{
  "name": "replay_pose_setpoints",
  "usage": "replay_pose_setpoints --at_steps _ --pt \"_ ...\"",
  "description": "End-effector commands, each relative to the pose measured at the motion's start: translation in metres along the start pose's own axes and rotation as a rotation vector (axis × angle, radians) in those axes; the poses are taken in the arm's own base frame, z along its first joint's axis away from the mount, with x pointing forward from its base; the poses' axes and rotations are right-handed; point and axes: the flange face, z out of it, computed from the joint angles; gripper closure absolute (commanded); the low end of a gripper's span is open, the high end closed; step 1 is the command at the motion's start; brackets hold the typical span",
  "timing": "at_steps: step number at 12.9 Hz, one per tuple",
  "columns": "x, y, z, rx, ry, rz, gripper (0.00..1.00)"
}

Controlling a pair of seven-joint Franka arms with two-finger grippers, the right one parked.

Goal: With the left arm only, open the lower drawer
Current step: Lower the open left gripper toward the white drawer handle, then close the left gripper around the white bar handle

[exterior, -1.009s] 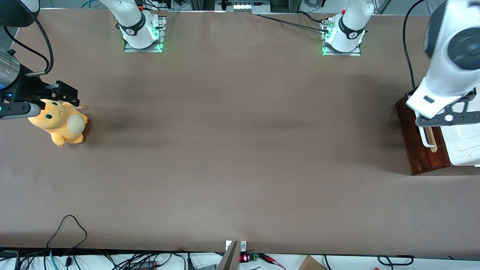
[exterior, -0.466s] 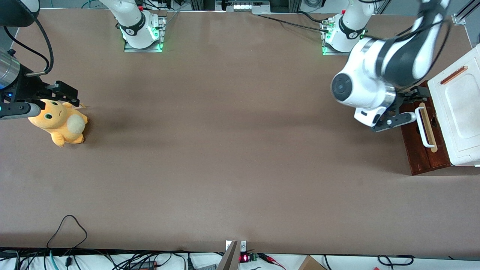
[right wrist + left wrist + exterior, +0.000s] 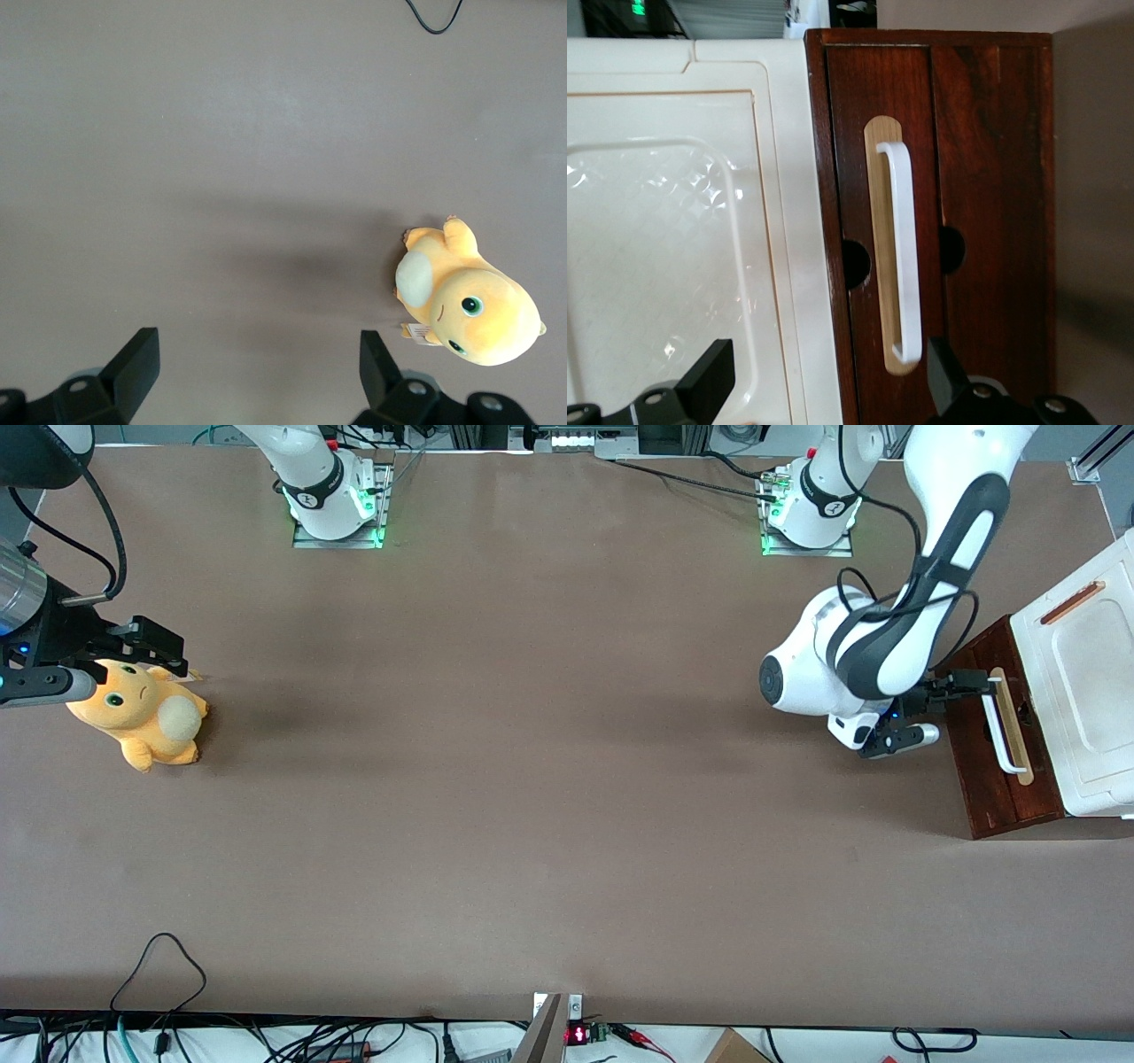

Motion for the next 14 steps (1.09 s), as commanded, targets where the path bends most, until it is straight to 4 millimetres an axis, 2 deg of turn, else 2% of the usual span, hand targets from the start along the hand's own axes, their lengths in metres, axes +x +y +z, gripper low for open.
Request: replay_pose_setpoints --at_steps 1,4,6,8,9,12,14 --pt "0.004 0.019 0.039 0.079 0.000 0.017 0.06" --pt "0.009 0.038 0.063 0.081 0.018 0.029 0.10" --pt "0.007 0.050 0.066 0.088 0.021 0.038 0.13" --pt "-0.001 0.071 0.074 0.142 0.007 0.003 0.17" --pt "-0.003 0.073 0.073 0.160 0.003 -0.014 0.21" --pt "0.002 0.071 0.077 0.189 0.037 -0.023 0.41" --pt "0.003 0.070 0.080 0.196 0.036 -0.025 0.45"
